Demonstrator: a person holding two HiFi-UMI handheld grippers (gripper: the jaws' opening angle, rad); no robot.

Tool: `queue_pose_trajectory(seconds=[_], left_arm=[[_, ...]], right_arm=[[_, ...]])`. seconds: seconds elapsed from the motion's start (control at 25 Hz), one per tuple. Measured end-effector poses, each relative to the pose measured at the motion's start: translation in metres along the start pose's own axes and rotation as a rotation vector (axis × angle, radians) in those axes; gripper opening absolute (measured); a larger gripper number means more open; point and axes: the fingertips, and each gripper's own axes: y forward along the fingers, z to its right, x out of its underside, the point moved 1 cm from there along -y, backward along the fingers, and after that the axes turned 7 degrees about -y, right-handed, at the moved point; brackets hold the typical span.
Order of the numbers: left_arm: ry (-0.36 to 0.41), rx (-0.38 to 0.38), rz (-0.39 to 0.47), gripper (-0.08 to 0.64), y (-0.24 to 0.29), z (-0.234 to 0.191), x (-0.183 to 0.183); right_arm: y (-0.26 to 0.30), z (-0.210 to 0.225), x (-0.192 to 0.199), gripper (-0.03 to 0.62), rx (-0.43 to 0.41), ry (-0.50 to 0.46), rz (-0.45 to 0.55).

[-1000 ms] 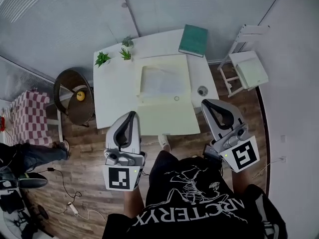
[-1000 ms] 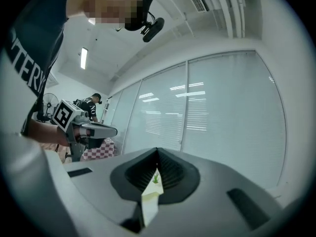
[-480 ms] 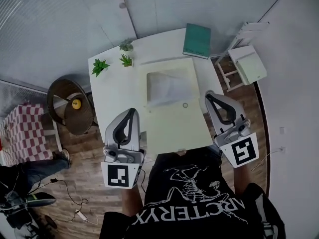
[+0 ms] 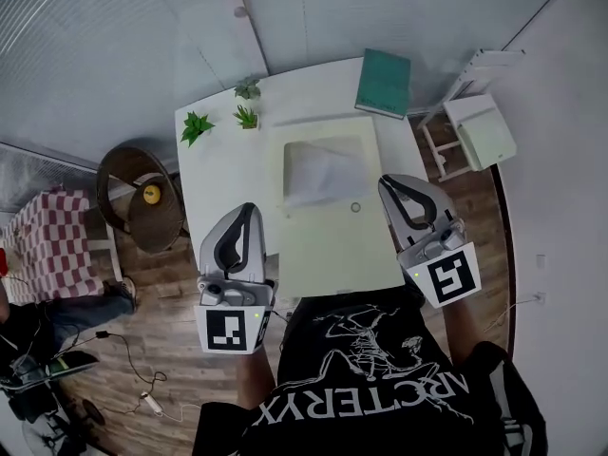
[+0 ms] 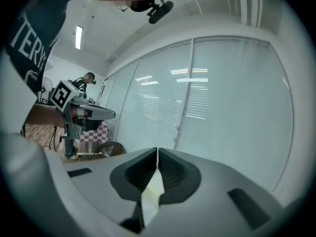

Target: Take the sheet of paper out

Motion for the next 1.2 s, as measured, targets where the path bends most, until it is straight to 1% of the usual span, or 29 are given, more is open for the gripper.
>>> queue_pose_trajectory(seconds=[0.08, 0.16, 0.2, 0.24, 0.32, 0.36, 0.44, 0.52, 0.56, 0.6, 0.68, 0.76, 0.88, 0.96, 1.04, 1.08, 1.12, 1.2], left_arm=[[0.004, -0.014, -0.018, 0.012, 0.002, 0.001, 0.002], [0.008, -0.019, -0.021, 0.012, 0.005, 0.003, 0.003], [0.009, -0.020, -0.017, 0.011, 0.007, 0.005, 0.002], [0.009, -0.025, -0.022, 0.012, 0.006, 0.007, 0.003], [0.002, -0.050, -0.073, 0.012, -0.002, 0.009, 0.011], [-0.003, -0.062, -0.097, 0.012, -0.006, 0.010, 0.014], [-0.006, -0.076, -0.110, 0.012, -0.012, 0.012, 0.016], [0.012, -0.080, -0.081, 0.012, -0.016, 0.012, 0.011], [0.019, -0.086, -0.077, 0.012, -0.018, 0.013, 0.010], [0.024, -0.095, -0.081, 0.011, -0.020, 0.013, 0.010], [0.026, -0.109, -0.091, 0.012, -0.025, 0.015, 0.010], [0.025, -0.124, -0.110, 0.012, -0.030, 0.016, 0.011], [0.023, -0.140, -0.120, 0.012, -0.036, 0.016, 0.012], [0.030, -0.146, -0.122, 0.012, -0.038, 0.015, 0.012], [0.020, -0.136, -0.109, 0.011, -0.035, 0.017, 0.010], [0.016, -0.131, -0.105, 0.012, -0.034, 0.018, 0.009], [0.017, -0.129, -0.104, 0.012, -0.033, 0.018, 0.009], [0.021, -0.131, -0.120, 0.012, -0.036, 0.017, 0.013]], right_arm=[[0.007, -0.008, 0.017, 0.014, -0.057, 0.021, -0.047], [0.023, -0.022, 0.044, 0.015, -0.129, 0.044, -0.111], [0.033, -0.031, 0.059, 0.021, -0.160, 0.036, -0.133], [0.045, -0.042, 0.077, 0.063, -0.192, 0.009, -0.155], [0.069, -0.071, 0.119, 0.145, -0.276, -0.098, -0.227], [0.080, -0.088, 0.144, 0.163, -0.328, -0.162, -0.279], [0.101, -0.125, 0.199, 0.163, -0.427, -0.302, -0.387], [0.117, -0.158, 0.254, 0.163, -0.513, -0.436, -0.483], [0.122, -0.170, 0.276, 0.163, -0.546, -0.477, -0.520], [0.127, -0.180, 0.293, 0.163, -0.569, -0.495, -0.550], [0.133, -0.192, 0.317, 0.170, -0.597, -0.491, -0.601], [0.138, -0.197, 0.330, 0.167, -0.598, -0.509, -0.634], [0.145, -0.198, 0.341, 0.132, -0.587, -0.557, -0.662], [0.148, -0.198, 0.345, 0.118, -0.586, -0.560, -0.669], [0.152, -0.197, 0.346, 0.110, -0.574, -0.573, -0.665], [0.153, -0.195, 0.346, 0.076, -0.564, -0.580, -0.664], [0.154, -0.194, 0.347, 0.028, -0.555, -0.580, -0.666], [0.155, -0.191, 0.347, 0.024, -0.538, -0.570, -0.672]])
